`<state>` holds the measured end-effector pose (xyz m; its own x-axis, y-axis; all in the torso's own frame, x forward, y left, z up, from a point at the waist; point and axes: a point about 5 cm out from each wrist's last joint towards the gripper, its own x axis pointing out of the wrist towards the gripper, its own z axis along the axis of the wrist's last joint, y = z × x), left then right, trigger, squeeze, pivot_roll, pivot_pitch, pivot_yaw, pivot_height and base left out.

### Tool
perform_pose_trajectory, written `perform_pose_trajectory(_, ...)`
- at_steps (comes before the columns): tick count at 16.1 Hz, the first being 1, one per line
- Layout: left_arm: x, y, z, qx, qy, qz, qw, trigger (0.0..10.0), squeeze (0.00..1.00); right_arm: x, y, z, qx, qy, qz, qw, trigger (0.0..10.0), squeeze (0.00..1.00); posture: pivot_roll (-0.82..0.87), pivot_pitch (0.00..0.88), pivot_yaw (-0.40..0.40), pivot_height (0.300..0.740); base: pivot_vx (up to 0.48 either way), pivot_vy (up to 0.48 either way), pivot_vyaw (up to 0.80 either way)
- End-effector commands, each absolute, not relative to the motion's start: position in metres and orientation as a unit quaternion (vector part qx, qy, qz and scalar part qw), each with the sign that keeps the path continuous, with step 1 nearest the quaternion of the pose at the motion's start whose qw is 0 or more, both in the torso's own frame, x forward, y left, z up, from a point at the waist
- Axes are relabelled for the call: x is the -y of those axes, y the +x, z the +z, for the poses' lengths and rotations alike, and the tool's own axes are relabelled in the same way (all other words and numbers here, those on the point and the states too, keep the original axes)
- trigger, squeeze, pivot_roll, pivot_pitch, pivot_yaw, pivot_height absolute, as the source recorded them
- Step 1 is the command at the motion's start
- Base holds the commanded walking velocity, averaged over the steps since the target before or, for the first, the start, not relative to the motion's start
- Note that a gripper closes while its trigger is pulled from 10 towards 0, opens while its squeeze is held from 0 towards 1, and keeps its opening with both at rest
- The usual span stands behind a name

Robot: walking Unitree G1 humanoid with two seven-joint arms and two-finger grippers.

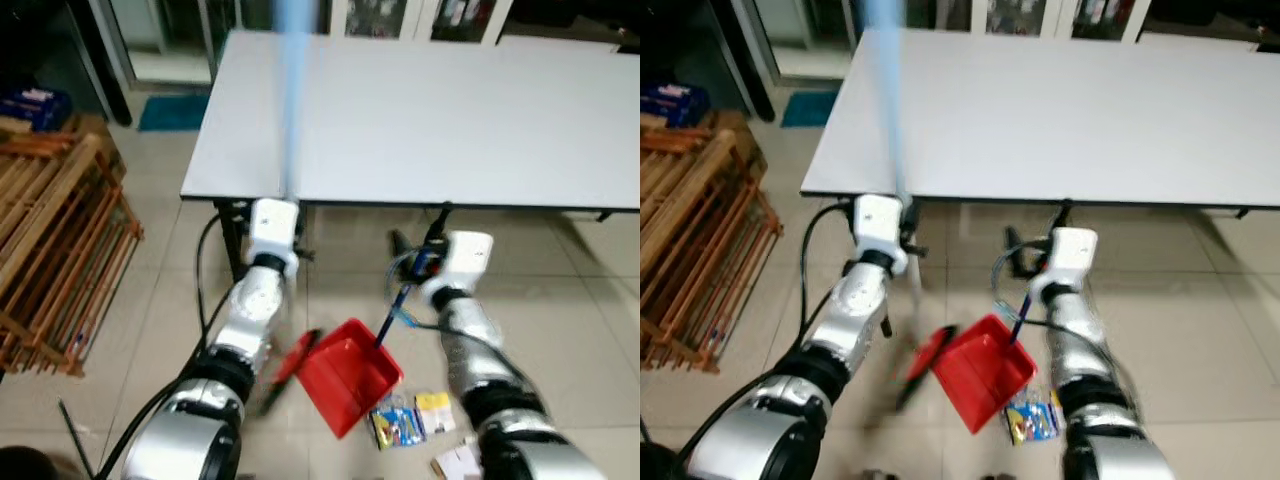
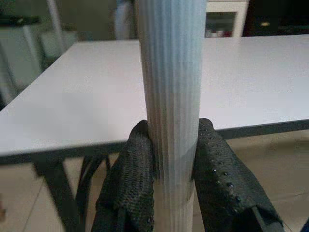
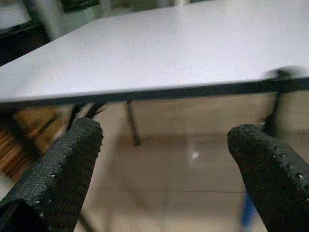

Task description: Sweep floor

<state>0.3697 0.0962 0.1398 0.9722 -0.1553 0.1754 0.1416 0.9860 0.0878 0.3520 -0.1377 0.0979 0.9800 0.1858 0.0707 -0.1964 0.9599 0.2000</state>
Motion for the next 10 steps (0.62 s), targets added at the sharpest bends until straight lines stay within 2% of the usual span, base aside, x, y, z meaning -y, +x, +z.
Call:
perform_pose_trajectory(1, -0.093, 0.37, 0.149, 0.114, 0.045, -0.084, 0.989, 10.0, 0.0, 0.144, 0.351, 0.094, 0.015, 0.1, 0.09, 0.991, 10.0, 0.0, 0.05, 0.162, -0.03, 0.74, 0.0, 0.0, 0.0)
perform_pose_trajectory(6, -0.092, 0.371, 0.148, 0.111, 0.048, -0.086, 0.989, 10.0, 0.0, 0.143, 0.35, 0.091, 0.006, 0.096, 0.094, 0.991, 10.0, 0.0, 0.05, 0.165, -0.032, 0.74, 0.0, 0.0, 0.0)
perform_pose_trajectory(10, -0.091, 0.37, 0.146, 0.107, 0.047, -0.089, 0.989, 10.0, 0.0, 0.144, 0.345, 0.072, -0.059, 0.057, 0.089, 0.993, 10.0, 0.0, 0.05, 0.16, -0.034, 0.74, 0.0, 0.0, 0.0)
